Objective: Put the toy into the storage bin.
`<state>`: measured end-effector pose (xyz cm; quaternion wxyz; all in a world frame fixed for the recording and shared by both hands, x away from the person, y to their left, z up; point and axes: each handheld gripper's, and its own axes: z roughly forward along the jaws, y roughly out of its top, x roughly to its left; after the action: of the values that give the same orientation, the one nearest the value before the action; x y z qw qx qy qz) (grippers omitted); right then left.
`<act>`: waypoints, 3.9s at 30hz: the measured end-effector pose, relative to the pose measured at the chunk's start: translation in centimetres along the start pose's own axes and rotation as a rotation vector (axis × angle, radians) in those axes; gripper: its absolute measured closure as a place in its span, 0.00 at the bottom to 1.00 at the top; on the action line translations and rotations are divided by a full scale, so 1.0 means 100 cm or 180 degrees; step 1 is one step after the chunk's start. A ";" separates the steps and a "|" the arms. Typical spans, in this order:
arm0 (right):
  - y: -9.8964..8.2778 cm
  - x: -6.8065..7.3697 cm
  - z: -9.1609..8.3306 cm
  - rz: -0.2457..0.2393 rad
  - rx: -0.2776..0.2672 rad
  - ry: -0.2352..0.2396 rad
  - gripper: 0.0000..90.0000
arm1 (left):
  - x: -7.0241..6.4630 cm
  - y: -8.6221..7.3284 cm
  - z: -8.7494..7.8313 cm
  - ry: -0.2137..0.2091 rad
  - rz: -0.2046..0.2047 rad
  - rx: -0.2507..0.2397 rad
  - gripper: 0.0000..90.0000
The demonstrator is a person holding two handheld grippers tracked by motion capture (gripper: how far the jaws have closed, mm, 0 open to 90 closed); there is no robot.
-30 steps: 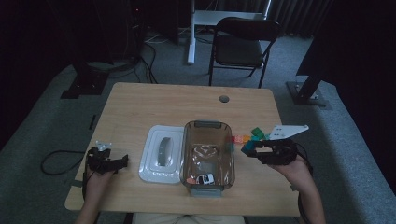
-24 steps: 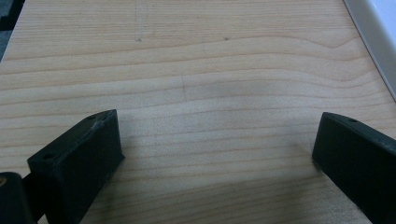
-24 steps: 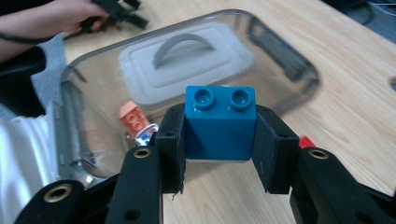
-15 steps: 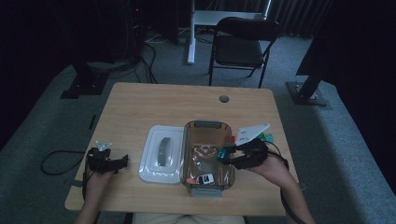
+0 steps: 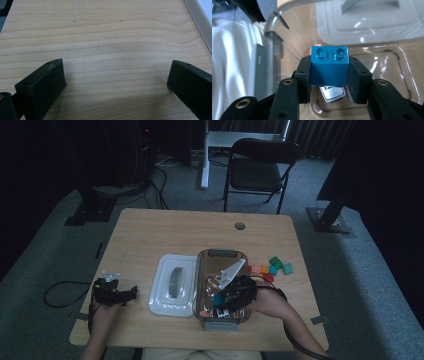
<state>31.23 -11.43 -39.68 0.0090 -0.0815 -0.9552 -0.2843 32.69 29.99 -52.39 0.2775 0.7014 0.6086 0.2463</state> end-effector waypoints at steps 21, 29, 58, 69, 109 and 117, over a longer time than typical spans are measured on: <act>0.017 0.002 0.039 -0.0096 0.0710 0.0104 0.65 | 0.000 0.000 0.000 -0.0007 0.0013 0.0006 0.02; 0.018 0.002 0.038 -0.0081 0.0714 0.0079 0.60 | 0.000 0.000 0.000 -0.0008 0.0013 0.0005 0.02; -0.062 -0.020 -0.065 0.0851 -0.0683 -0.0626 0.50 | 0.000 0.000 0.000 -0.0007 0.0013 0.0005 0.02; -0.127 -0.049 -0.090 0.1567 -0.0907 -0.1157 0.45 | 0.000 0.000 0.000 -0.0006 0.0014 0.0004 0.02; -0.232 -0.150 -0.036 0.2777 -0.0458 -0.1832 0.61 | 0.000 0.000 0.000 -0.0007 0.0013 0.0005 0.02; -0.235 -0.144 -0.039 0.2810 -0.0500 -0.1804 0.65 | 0.000 0.000 0.000 -0.0007 0.0014 0.0006 0.02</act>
<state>41.58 -35.13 -50.08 -0.1368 -0.5499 -0.7708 -0.2910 32.63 30.01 -52.38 0.2771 0.7032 0.6070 0.2455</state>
